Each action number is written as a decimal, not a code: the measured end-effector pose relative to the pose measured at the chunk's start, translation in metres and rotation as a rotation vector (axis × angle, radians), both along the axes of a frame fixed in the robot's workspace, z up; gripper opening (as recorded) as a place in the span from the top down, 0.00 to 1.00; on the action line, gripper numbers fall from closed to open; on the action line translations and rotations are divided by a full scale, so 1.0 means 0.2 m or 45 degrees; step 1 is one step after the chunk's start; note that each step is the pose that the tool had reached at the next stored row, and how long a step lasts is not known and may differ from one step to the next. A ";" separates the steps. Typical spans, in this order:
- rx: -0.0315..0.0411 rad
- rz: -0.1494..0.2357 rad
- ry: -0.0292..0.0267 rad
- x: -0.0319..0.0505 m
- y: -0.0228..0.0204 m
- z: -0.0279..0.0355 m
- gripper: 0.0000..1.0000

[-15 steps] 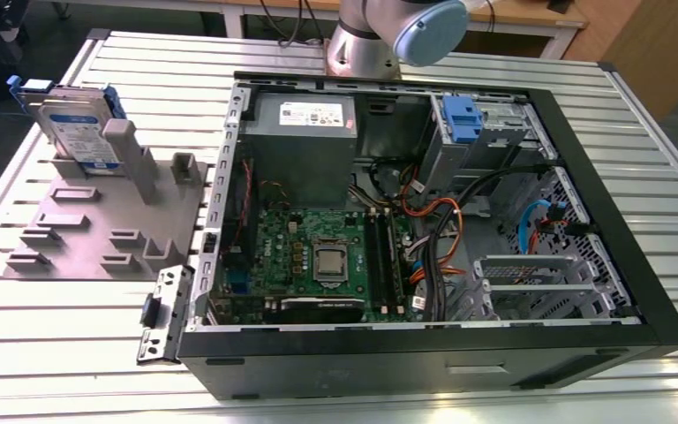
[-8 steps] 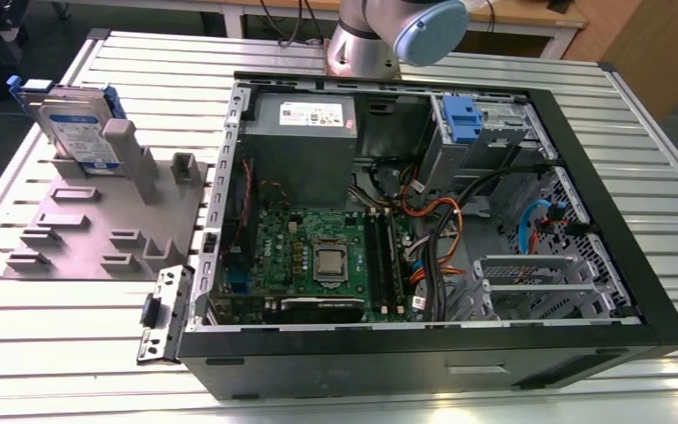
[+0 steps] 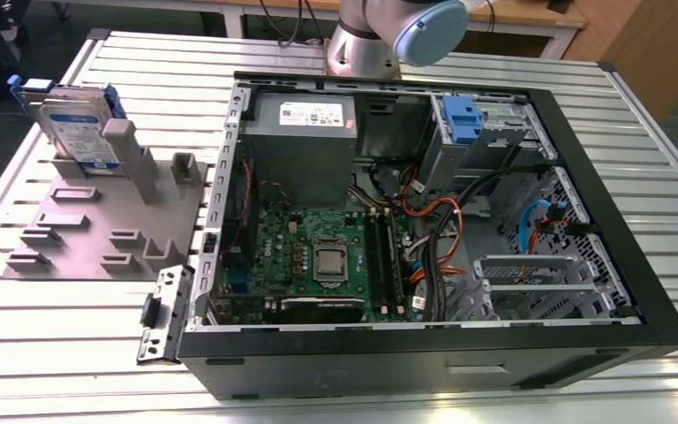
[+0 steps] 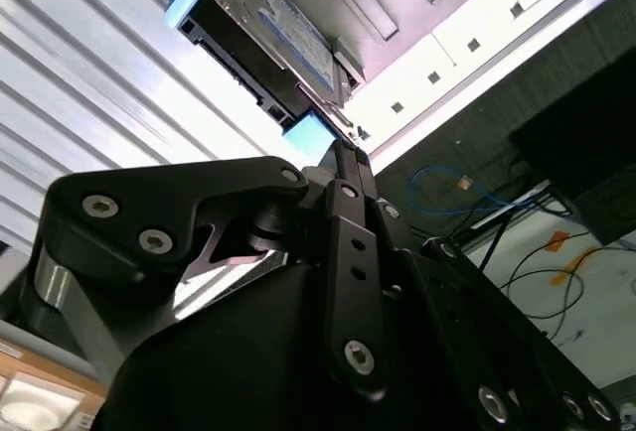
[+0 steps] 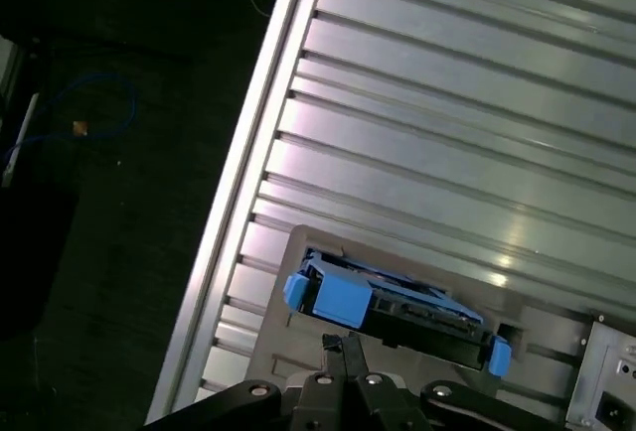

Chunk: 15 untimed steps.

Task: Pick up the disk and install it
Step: 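Pick up the disk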

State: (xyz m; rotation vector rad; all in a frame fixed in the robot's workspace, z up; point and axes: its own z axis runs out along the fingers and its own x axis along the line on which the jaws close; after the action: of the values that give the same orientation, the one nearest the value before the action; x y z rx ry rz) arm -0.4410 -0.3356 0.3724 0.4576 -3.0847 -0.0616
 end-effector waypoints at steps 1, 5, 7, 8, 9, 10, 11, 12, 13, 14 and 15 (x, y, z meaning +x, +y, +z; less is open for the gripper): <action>0.0000 0.021 0.0000 0.000 0.000 0.000 0.89; 0.0000 0.092 0.0000 0.000 0.000 0.000 0.89; 0.0000 0.126 -0.0001 0.000 0.000 0.000 0.89; 0.0001 0.141 -0.0001 0.000 0.000 0.000 0.89; 0.0000 0.146 -0.0001 0.000 0.000 0.000 0.89; 0.0000 0.147 0.0000 0.000 0.000 0.000 0.89; 0.0000 0.147 -0.0001 0.000 0.000 0.000 0.89; 0.0000 0.147 0.0000 0.000 0.000 0.000 0.89; 0.0000 0.147 0.0000 0.000 0.000 0.000 0.89; 0.0000 0.147 -0.0001 0.000 0.000 0.000 0.89; 0.0001 0.148 -0.0001 0.000 0.000 0.000 0.89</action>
State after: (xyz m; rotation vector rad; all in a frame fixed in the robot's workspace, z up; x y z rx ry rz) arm -0.4410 -0.3355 0.3724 0.6357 -3.0507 -0.0595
